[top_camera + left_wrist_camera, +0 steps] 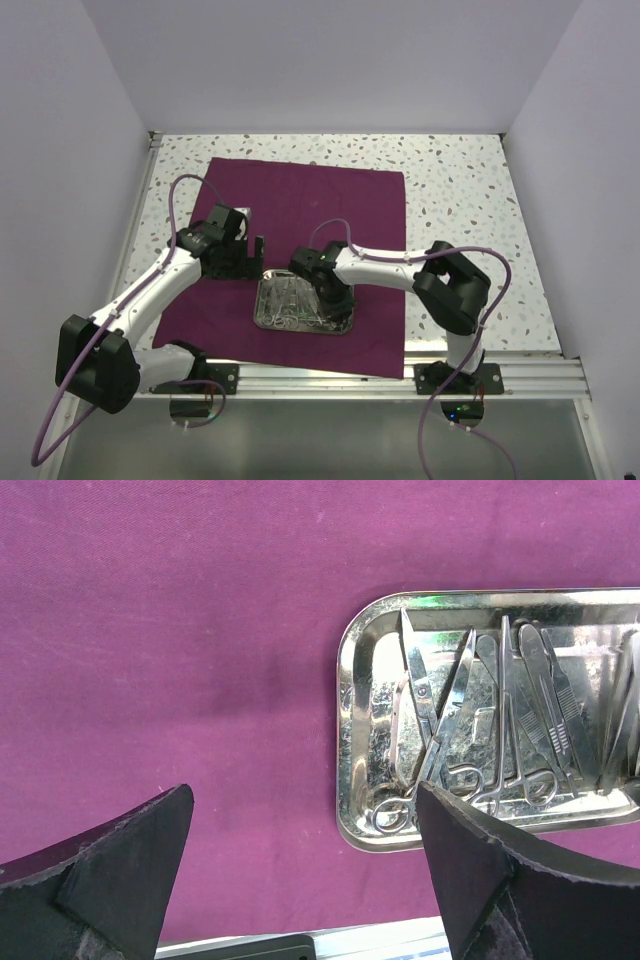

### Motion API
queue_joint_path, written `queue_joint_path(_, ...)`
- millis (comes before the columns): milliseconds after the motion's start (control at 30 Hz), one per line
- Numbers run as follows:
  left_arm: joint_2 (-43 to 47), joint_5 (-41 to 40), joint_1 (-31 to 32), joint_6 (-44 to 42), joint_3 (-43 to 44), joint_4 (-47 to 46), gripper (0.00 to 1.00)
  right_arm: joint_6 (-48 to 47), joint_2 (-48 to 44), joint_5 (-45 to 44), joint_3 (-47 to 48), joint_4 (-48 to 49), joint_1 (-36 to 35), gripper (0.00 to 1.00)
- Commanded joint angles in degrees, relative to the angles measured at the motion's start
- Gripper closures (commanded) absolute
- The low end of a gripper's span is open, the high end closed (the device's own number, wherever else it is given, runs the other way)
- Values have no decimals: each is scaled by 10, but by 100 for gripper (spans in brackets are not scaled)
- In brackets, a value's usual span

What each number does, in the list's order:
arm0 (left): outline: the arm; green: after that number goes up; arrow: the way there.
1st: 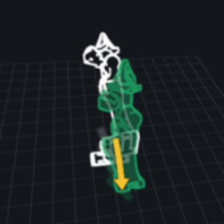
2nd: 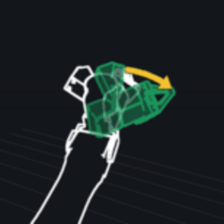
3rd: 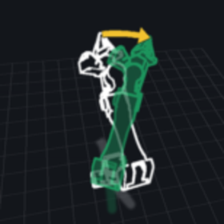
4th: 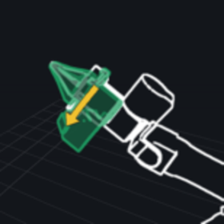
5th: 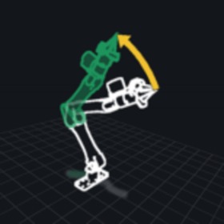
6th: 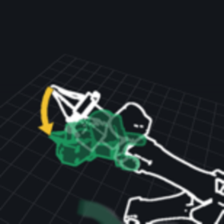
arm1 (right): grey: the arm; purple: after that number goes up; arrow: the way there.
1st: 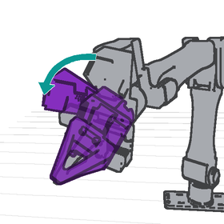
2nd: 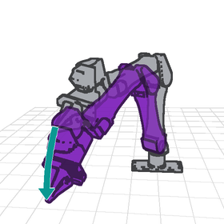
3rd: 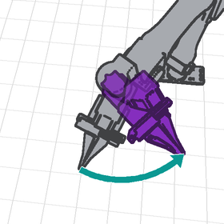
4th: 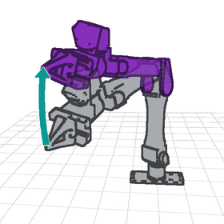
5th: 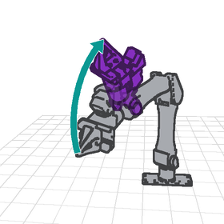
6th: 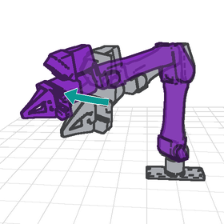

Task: Open and lay out the surgical kit
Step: Pick up the medical item from the container, then place the medical item in the surgical kit.

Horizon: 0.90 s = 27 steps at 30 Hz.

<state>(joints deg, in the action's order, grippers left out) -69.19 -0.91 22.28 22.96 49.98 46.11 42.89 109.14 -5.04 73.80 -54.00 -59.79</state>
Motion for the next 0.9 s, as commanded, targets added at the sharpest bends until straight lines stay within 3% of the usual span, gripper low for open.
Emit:
queue_joint_path(0,15,-1,0,-7,-2,-16,4,10,-5,-15,-2,-3,-3,93)
queue_joint_path(100,14,-1,0,-7,-2,-17,4,11,-15,-24,4,-21,-4,100)
queue_joint_path(333,12,-1,0,-7,-4,-20,4,7,-46,-52,66,-98,-3,100)
queue_joint_path(567,10,-1,0,-7,-4,-22,4,-13,-37,-73,208,-170,-3,100)
queue_joint_path(733,19,-2,0,-8,0,-21,0,-42,23,-90,285,-148,23,100)
queue_joint_path(867,39,-7,0,-6,6,-22,0,-63,92,-69,371,-92,98,100)
